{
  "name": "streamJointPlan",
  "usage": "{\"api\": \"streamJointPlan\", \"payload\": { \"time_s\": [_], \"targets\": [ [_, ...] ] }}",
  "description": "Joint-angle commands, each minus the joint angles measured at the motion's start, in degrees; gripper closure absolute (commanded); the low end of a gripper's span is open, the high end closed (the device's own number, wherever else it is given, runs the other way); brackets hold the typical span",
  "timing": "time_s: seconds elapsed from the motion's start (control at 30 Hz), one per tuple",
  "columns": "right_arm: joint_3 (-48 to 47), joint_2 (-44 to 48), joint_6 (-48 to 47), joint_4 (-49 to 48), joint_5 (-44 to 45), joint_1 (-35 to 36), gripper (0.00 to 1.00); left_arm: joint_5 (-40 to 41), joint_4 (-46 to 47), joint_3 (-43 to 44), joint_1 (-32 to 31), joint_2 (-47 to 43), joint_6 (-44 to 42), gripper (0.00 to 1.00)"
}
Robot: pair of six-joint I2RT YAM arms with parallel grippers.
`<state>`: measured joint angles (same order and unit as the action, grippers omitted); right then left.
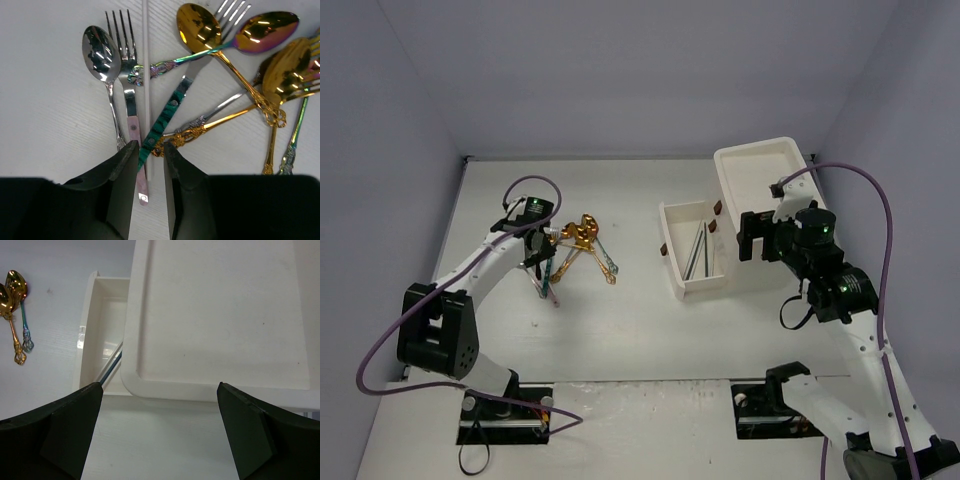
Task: Sort the eating utensils into containers
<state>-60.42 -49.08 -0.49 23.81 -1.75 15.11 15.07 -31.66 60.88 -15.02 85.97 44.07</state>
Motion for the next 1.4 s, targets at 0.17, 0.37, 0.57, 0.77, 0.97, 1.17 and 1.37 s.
{"api": "streamJointPlan", "payload": {
  "time_s": [0.17, 0.37, 0.57, 0.77, 0.97, 1.17, 1.37],
  "targets": [
    [-0.93, 0.03, -0.29, -3.33, -0.70, 0.53, 0.04, -1.18, 5.46, 2.45, 3.76, 7.22, 0.58, 0.83],
    [-0.73, 0.49, -0.12, -3.33, -0.60, 0.53, 0.03, -1.75, 6.33, 4.41, 4.29, 10.68, 0.94, 0.85],
    [-0.49, 0.82, -0.21, -3.25, -0.44, 0.47, 0.03, -2.12, 6.38, 4.92, 4.52, 13.27, 1.84, 0.85],
    [-0.48, 0.52, -0.30, -3.25, -0.27, 0.53, 0.03, -2.27, 6.35, 3.91, 4.56, 14.19, 2.55, 0.85],
    [-0.43, 0.10, -0.38, -3.33, -0.39, 0.49, 0.03, -2.27, 6.66, 2.65, 4.64, 13.84, 2.56, 0.85],
    [-0.92, -0.40, -0.38, -3.42, -0.62, 0.53, 0.03, -1.63, 6.09, 3.96, 4.65, 10.67, 1.56, 1.00],
    [-0.75, -0.32, -0.26, -3.30, -0.71, 0.56, 0.03, 1.13, 3.69, 7.27, 4.65, 6.05, -1.35, 1.00]
  ]
}}
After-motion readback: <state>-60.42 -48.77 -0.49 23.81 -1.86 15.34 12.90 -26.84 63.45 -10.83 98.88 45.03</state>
